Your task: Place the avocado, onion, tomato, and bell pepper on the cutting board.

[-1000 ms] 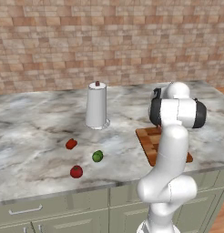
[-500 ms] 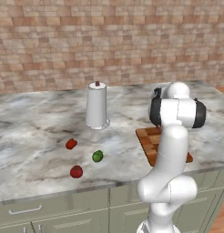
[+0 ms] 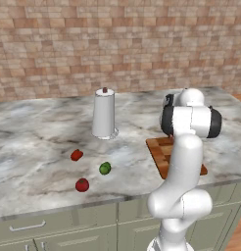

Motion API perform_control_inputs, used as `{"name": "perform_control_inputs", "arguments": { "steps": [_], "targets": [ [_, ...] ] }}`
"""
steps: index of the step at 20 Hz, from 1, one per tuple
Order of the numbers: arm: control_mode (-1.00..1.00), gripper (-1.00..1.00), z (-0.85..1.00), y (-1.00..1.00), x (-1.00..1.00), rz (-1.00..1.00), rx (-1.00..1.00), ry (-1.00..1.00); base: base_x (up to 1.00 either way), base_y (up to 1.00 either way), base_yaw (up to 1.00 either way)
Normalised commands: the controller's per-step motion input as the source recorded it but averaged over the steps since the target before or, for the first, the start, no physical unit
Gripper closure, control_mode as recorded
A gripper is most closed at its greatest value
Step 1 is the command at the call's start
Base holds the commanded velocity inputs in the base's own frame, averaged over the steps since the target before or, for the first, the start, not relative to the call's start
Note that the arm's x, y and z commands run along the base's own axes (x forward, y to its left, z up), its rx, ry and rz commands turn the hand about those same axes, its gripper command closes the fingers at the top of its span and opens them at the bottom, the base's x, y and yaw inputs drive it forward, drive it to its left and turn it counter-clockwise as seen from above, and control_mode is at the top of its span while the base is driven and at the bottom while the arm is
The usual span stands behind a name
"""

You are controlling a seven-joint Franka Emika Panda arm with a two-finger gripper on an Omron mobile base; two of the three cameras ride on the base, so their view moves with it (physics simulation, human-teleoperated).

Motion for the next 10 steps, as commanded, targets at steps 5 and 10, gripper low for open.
{"name": "perform_control_inputs", "arguments": {
  "steps": [5, 10],
  "targets": [
    [-1.00, -1.00, 0.03, 0.14, -0.06, 0.00, 0.00, -0.01, 0.00, 0.00, 0.00],
    [-1.00, -1.00, 0.24, 0.47, -0.21, 0.00, 0.00, -0.05, 0.00, 0.00, 0.00]
  ]
}}
